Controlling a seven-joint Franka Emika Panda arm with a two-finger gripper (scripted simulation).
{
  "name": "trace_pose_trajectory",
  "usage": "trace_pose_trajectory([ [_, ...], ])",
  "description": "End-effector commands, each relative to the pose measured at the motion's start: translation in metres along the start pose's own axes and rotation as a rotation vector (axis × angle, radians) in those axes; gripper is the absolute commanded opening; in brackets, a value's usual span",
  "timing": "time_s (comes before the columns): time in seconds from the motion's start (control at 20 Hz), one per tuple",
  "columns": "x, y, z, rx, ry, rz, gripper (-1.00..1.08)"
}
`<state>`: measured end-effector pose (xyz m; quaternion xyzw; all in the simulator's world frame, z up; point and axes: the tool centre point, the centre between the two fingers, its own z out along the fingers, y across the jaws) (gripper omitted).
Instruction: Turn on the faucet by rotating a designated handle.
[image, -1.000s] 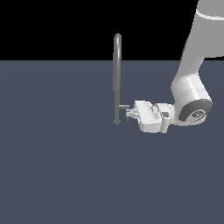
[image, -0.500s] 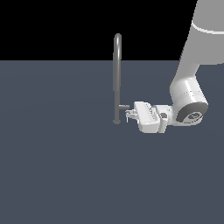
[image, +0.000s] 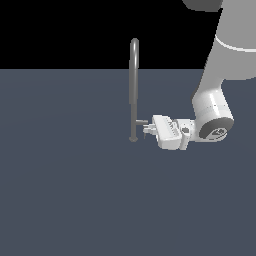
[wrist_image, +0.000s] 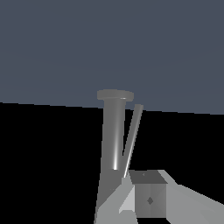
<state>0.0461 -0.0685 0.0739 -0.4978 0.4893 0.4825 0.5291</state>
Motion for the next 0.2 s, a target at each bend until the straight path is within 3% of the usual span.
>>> trace_pose_trajectory([
  [0.0, 0.0381, 0.0025, -0.0009, 0.029, 0.025, 0.044, -1.00],
  [0.15, 0.0436, 0.0006, -0.0012, 0.030, 0.026, 0.049, -1.00],
])
